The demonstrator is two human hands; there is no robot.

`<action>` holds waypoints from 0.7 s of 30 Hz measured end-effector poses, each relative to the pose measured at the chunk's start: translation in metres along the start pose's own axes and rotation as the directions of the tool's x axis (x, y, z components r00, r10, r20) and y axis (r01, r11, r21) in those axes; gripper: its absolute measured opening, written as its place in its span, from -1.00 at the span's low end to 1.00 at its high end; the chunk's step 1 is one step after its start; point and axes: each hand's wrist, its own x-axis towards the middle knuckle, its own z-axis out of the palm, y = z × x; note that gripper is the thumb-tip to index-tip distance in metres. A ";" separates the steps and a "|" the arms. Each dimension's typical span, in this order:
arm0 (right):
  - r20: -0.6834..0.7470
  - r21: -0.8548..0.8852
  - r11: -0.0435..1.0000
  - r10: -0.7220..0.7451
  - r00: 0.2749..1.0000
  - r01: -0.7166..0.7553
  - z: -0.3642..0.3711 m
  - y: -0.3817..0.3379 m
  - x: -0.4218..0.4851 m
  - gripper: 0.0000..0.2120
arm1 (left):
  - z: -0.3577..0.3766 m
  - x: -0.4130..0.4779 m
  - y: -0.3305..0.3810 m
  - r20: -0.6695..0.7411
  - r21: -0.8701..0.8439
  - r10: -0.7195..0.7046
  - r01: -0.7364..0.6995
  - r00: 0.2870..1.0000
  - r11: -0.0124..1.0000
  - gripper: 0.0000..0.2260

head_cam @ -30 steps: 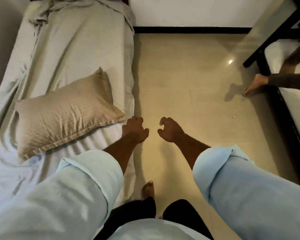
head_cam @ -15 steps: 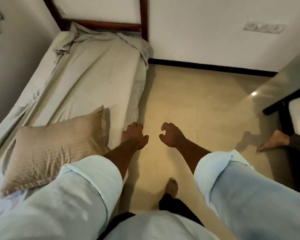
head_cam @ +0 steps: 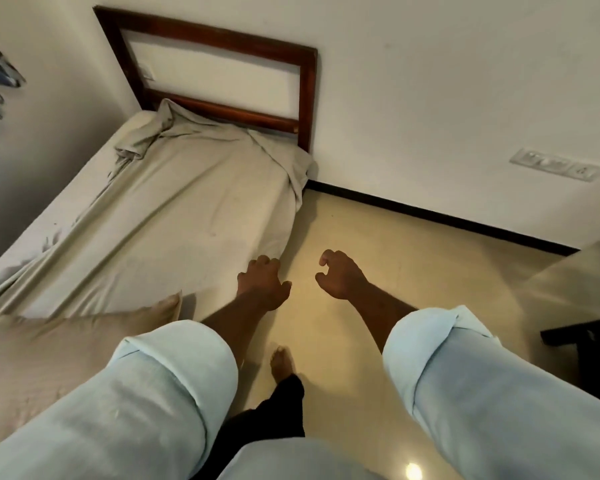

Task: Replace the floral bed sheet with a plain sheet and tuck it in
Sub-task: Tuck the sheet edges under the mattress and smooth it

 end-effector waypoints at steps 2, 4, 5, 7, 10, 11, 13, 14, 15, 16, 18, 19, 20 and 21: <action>-0.009 -0.011 1.000 -0.008 1.000 0.008 -0.022 -0.003 0.046 -0.67 | -0.019 0.047 0.007 -0.008 -0.022 0.007 -0.007 1.000 1.000 -0.51; 0.006 -0.016 1.000 -0.009 1.000 0.009 -0.042 -0.007 0.092 -0.68 | -0.035 0.093 0.012 0.000 -0.055 0.009 -0.009 1.000 0.998 -0.50; 0.006 -0.015 1.000 -0.011 1.000 0.011 -0.053 -0.010 0.117 -0.67 | -0.046 0.116 0.013 0.002 -0.054 0.009 -0.009 1.000 0.998 -0.51; -0.010 -0.009 0.999 -0.032 0.999 0.032 -0.075 -0.020 0.159 -0.67 | -0.067 0.157 0.016 0.004 -0.038 0.003 -0.003 1.000 0.999 -0.52; -0.021 -0.006 0.999 -0.049 0.999 0.049 -0.101 -0.033 0.222 -0.65 | -0.093 0.214 0.017 -0.009 -0.041 -0.011 0.011 1.000 0.999 -0.53; -0.009 -0.014 0.998 -0.055 0.998 0.055 -0.105 -0.036 0.239 -0.64 | -0.100 0.229 0.016 -0.009 -0.034 -0.017 0.017 1.000 0.999 -0.53; 0.022 -0.024 0.997 -0.070 0.997 0.070 -0.120 -0.041 0.281 -0.63 | -0.113 0.269 0.016 -0.009 -0.039 -0.046 0.046 0.999 0.998 -0.53; 0.038 -0.025 0.996 -0.079 0.996 0.080 -0.127 -0.042 0.307 -0.63 | -0.119 0.293 0.017 -0.013 -0.045 -0.064 0.064 0.998 0.997 -0.53; 0.054 -0.028 0.995 -0.089 0.995 0.090 -0.131 -0.042 0.329 -0.63 | -0.124 0.312 0.016 -0.011 -0.047 -0.081 0.080 0.997 0.996 -0.53; 0.072 -0.033 0.993 -0.108 0.991 0.111 -0.134 -0.043 0.347 -0.64 | -0.127 0.328 0.016 -0.010 -0.049 -0.091 0.090 0.996 0.995 -0.53; 0.117 -0.055 0.985 -0.155 0.981 0.162 -0.143 -0.044 0.396 -0.65 | -0.133 0.369 0.016 -0.012 -0.077 -0.137 0.136 0.990 0.988 -0.52; 0.143 -0.078 0.979 -0.175 0.974 0.187 -0.149 -0.045 0.426 -0.66 | -0.136 0.392 0.017 -0.022 -0.097 -0.171 0.168 0.985 0.981 -0.52; 0.160 -0.092 0.976 -0.183 0.970 0.199 -0.155 -0.047 0.447 -0.67 | -0.139 0.407 0.018 -0.027 -0.110 -0.192 0.188 0.981 0.976 -0.52; 0.183 -0.098 0.973 -0.189 0.965 0.210 -0.160 -0.049 0.468 -0.67 | -0.142 0.423 0.020 -0.030 -0.124 -0.212 0.207 0.977 0.970 -0.53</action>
